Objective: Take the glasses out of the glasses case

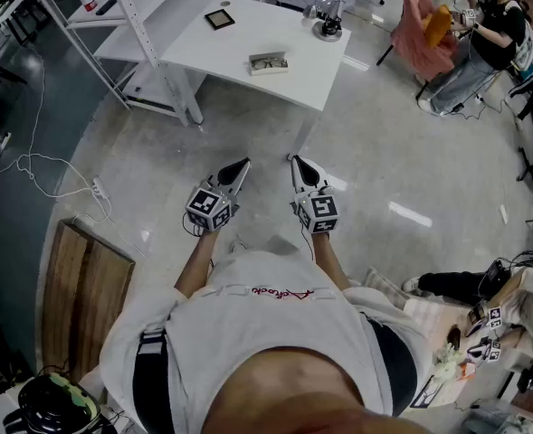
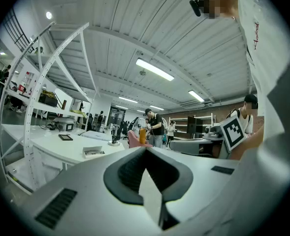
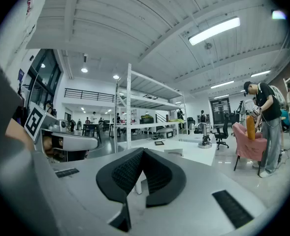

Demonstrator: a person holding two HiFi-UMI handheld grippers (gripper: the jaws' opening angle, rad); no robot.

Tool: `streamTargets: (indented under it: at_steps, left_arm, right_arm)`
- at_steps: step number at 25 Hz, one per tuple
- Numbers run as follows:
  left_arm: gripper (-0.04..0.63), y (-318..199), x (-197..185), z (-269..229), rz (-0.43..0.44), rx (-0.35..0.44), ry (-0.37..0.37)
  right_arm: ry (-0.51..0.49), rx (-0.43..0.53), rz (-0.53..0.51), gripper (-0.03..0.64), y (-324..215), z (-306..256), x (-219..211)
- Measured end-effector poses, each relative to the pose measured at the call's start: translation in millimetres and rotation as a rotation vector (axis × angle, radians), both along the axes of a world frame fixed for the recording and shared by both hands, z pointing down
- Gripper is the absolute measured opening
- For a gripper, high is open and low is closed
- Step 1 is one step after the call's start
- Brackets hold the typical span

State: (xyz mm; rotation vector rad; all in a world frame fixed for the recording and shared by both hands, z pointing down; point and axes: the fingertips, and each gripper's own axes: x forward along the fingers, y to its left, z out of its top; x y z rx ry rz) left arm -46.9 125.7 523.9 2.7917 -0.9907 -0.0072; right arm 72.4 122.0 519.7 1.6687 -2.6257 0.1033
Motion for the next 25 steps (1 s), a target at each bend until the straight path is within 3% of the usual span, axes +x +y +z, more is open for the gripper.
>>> streamTargets:
  at_steps: [25]
  left_arm:
    - [0.026,10,40,4,-0.058,-0.034,-0.007]
  right_arm:
    - [-0.026,-0.011,-0.066,0.028,5,3,31]
